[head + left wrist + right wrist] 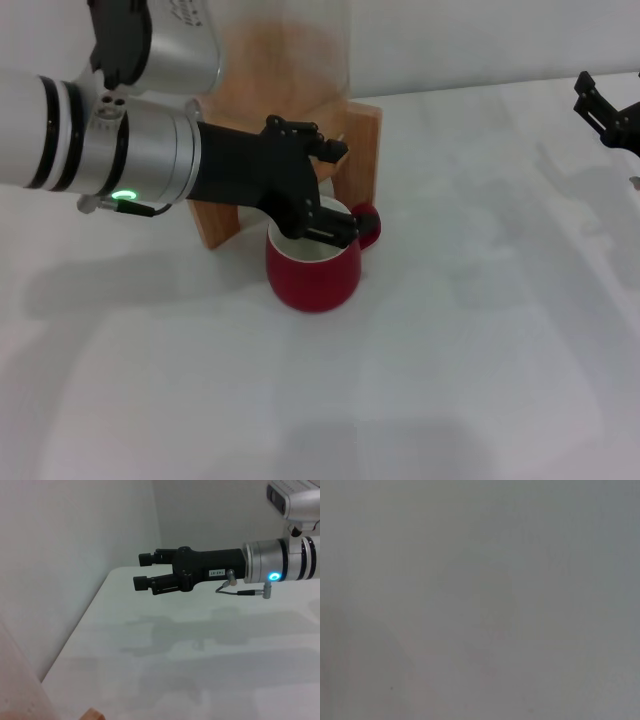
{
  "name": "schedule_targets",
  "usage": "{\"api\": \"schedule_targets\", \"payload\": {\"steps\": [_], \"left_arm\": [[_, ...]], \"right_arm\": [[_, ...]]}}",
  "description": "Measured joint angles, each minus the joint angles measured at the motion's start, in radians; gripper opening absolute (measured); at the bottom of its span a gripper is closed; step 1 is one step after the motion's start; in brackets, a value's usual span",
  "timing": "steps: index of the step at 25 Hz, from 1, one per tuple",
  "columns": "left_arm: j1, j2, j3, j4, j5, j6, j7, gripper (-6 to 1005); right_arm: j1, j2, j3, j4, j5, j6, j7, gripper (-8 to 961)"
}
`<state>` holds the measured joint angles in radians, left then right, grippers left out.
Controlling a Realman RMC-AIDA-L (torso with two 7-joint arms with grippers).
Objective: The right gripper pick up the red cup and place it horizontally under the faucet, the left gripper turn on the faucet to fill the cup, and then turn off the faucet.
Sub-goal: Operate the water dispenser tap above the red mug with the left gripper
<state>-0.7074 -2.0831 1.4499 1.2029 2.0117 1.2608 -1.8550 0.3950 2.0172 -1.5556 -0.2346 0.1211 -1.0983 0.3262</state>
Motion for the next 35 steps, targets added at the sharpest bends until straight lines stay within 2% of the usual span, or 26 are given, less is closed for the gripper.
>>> {"api": "schedule_targets", "payload": {"steps": [9, 23, 35], "left_arm": [[0.017, 0.001, -0.004, 0.009, -0.001, 0.002, -0.001, 879], [-0.041, 0.005, -0.005, -0.056, 0.005, -0.005, 0.018, 879], [-0.031, 0.004, -0.003, -0.042, 0.007, 0.001, 0.011, 880]], "right_arm": [[-0.004, 0.000, 0.000, -0.001, 0.000, -0.014, 0.003, 860], [-0.004, 0.000, -0.001, -0.001, 0.000, -0.014, 0.004, 859], [-0.006, 0.002, 0.001, 0.000, 0.002, -0.014, 0.004, 860]]}}
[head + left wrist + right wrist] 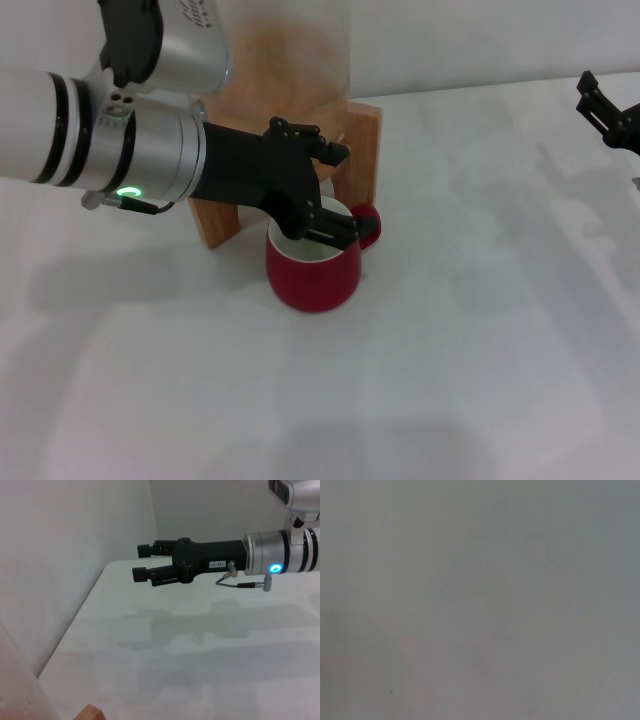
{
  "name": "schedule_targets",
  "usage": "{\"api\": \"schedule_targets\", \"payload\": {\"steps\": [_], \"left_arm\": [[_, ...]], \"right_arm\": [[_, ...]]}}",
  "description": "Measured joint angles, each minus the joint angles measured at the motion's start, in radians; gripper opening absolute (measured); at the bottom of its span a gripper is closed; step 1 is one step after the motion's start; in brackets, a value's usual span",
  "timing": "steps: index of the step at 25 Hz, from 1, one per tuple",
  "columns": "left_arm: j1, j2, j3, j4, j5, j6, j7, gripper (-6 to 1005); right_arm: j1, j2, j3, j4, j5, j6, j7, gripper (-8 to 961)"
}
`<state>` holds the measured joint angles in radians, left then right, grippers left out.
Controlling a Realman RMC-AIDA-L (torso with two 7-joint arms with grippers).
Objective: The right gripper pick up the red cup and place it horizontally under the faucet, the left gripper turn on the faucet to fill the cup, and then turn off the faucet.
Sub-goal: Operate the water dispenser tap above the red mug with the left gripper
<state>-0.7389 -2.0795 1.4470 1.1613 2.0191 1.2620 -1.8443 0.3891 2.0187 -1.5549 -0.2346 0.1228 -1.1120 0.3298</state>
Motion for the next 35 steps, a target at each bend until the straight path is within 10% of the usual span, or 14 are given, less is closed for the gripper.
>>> {"api": "schedule_targets", "payload": {"steps": [35], "left_arm": [[-0.006, 0.001, -0.010, -0.002, 0.021, -0.006, -0.004, 879]], "right_arm": [[-0.009, 0.000, -0.002, -0.003, 0.000, -0.021, 0.000, 860]]}}
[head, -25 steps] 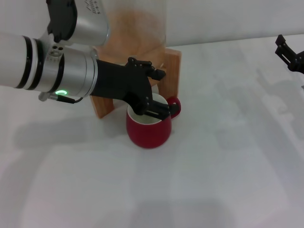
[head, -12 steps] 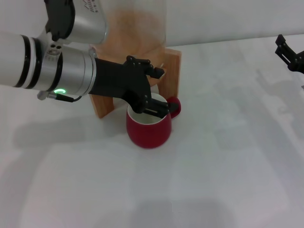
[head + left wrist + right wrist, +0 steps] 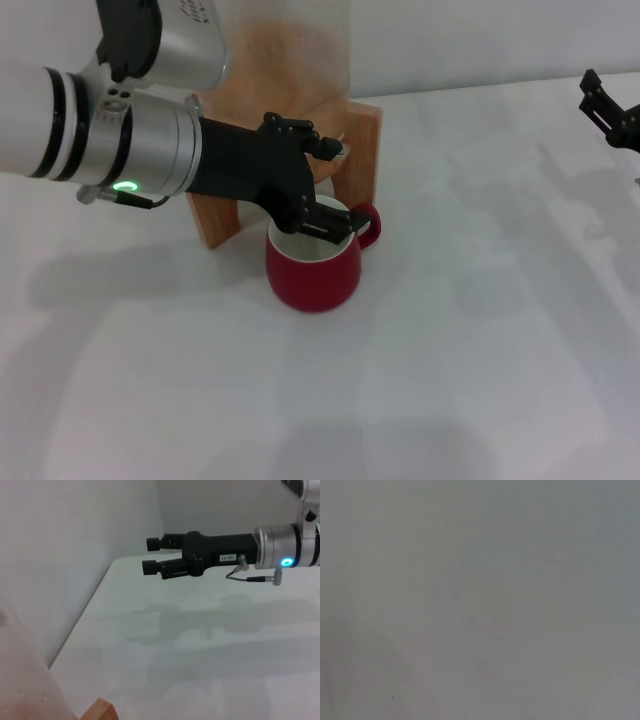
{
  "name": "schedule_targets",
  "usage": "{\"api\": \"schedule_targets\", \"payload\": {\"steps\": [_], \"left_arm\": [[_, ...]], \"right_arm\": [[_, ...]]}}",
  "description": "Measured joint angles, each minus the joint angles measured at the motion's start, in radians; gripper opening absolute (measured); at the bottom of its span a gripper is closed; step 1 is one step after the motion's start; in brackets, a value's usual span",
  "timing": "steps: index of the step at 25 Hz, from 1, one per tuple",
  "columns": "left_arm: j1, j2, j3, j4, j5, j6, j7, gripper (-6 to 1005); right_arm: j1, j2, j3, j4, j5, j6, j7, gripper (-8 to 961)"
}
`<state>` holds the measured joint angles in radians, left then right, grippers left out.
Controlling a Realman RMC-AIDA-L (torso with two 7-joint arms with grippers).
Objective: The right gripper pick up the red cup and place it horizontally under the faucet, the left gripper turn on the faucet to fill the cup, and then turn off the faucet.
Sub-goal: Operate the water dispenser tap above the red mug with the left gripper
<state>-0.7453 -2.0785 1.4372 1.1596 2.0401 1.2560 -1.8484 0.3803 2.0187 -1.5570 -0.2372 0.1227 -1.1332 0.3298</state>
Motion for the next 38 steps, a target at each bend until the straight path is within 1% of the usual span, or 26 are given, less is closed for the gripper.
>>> {"api": "schedule_targets", "payload": {"steps": [38], "left_arm": [[-0.006, 0.000, 0.000, 0.000, 0.014, -0.043, 0.005, 878]], "right_arm": [[-0.003, 0.000, 0.000, 0.002, -0.002, -0.007, 0.000, 860]]}}
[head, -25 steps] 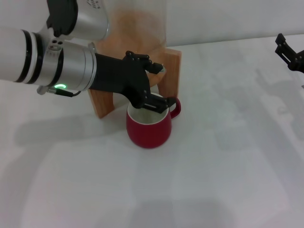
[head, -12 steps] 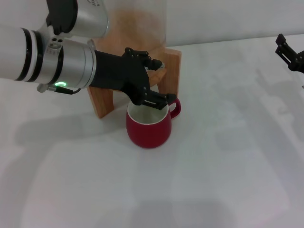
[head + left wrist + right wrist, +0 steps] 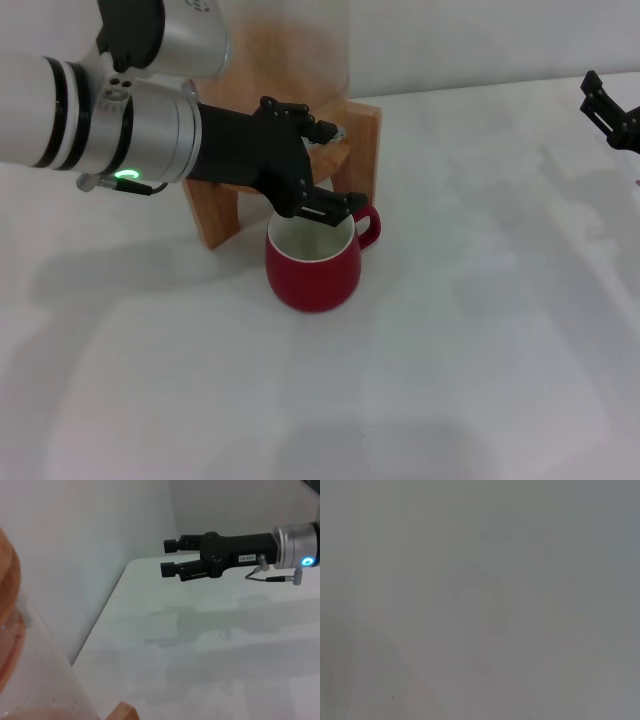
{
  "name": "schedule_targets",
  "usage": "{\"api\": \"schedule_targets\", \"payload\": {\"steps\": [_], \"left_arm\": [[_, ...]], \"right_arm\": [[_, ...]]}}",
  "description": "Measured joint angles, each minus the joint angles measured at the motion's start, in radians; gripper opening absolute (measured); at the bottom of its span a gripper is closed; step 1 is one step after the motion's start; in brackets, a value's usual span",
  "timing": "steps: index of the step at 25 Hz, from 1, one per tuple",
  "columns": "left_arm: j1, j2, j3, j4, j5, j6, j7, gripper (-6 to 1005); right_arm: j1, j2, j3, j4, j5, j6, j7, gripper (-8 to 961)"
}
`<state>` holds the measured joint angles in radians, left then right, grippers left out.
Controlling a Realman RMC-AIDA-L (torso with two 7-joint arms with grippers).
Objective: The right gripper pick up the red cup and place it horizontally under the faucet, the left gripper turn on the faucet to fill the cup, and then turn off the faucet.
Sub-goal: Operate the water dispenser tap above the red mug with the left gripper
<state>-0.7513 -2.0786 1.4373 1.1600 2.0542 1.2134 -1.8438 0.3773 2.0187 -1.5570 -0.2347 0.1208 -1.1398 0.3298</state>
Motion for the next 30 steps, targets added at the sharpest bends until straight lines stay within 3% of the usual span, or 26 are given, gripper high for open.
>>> {"api": "schedule_targets", "payload": {"steps": [30], "left_arm": [[0.006, -0.004, 0.018, 0.016, -0.005, -0.002, 0.001, 880]], "right_arm": [[0.000, 0.000, 0.000, 0.000, -0.001, -0.006, 0.000, 860]]}}
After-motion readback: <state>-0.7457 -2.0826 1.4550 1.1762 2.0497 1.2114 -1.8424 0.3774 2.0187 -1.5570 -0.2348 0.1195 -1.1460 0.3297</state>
